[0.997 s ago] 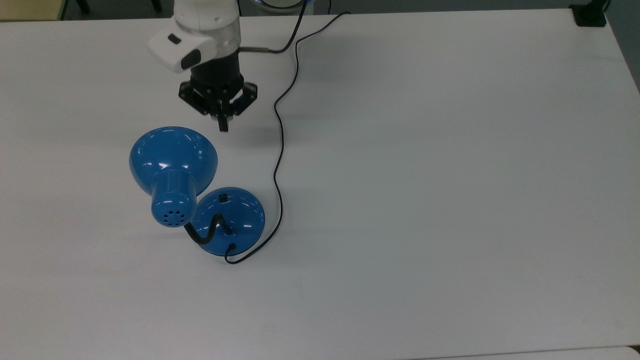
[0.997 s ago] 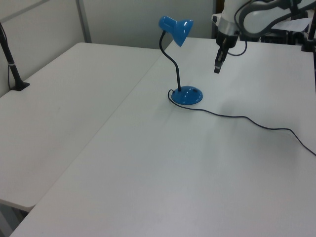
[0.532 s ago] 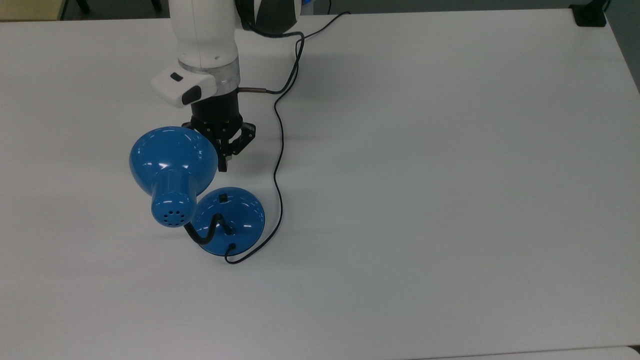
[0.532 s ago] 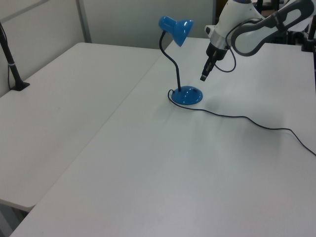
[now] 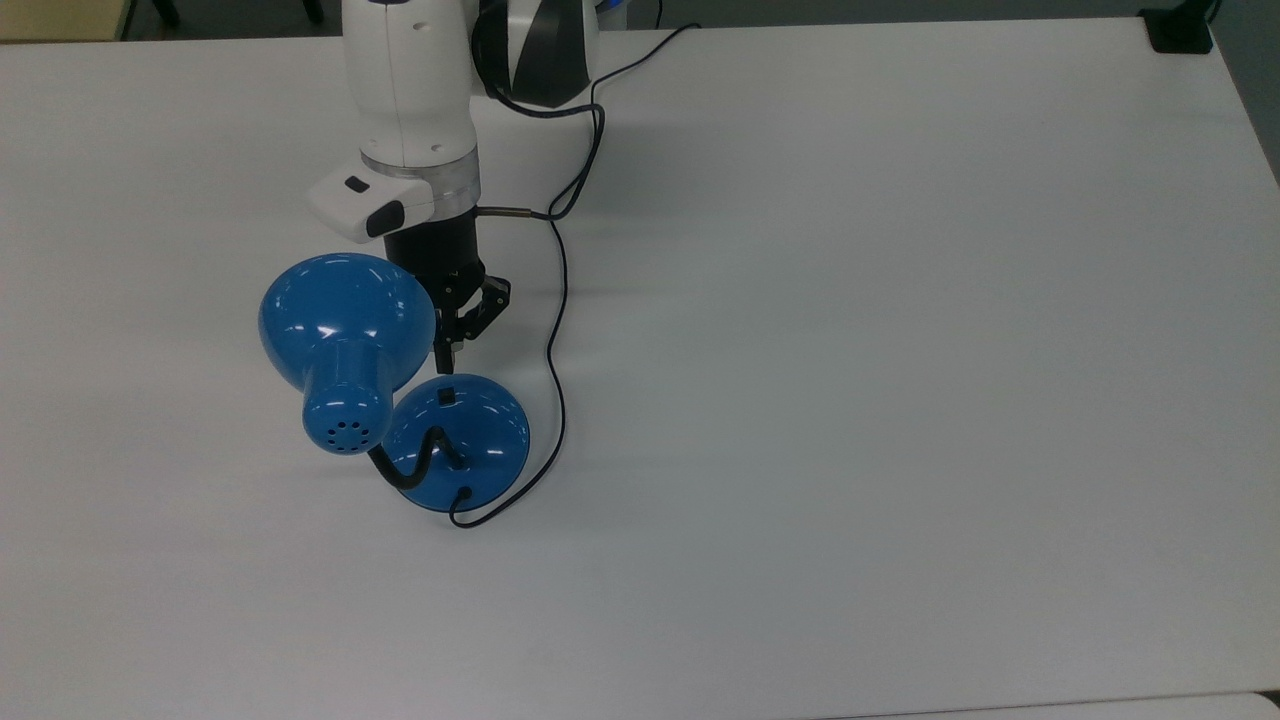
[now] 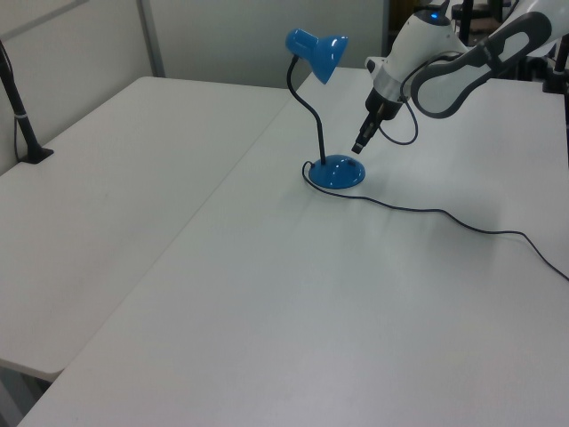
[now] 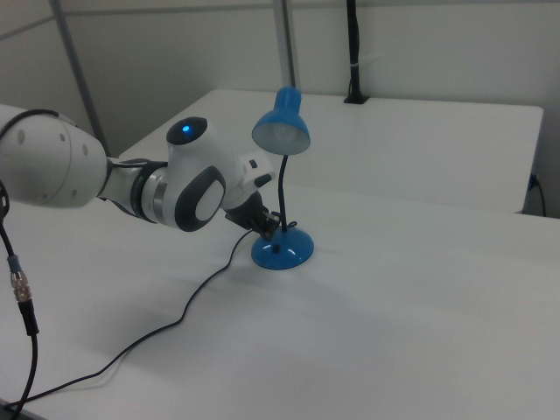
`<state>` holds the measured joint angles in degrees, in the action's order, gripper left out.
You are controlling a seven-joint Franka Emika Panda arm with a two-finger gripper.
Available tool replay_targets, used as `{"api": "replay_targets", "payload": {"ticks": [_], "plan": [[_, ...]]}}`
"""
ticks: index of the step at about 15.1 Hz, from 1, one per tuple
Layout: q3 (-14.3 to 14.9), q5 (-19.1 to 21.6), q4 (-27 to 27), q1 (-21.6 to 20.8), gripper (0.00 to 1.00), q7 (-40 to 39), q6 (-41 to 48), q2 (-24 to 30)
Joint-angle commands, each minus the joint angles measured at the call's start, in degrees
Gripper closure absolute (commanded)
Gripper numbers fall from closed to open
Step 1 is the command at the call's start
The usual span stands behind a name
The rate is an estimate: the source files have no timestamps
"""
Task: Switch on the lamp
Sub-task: 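Lower the closed gripper onto the switch on the lamp base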
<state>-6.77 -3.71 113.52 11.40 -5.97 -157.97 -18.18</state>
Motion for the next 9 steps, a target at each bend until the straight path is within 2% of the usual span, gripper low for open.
{"api": "replay_targets", "payload": {"ticks": [1, 9], "plan": [[0.1, 0.0, -0.4, 0.1, 1.0, -0.9, -3.0, -1.3], [0.1, 0.0, -3.6, 0.5, 1.0, -0.9, -3.0, -4.5]]}}
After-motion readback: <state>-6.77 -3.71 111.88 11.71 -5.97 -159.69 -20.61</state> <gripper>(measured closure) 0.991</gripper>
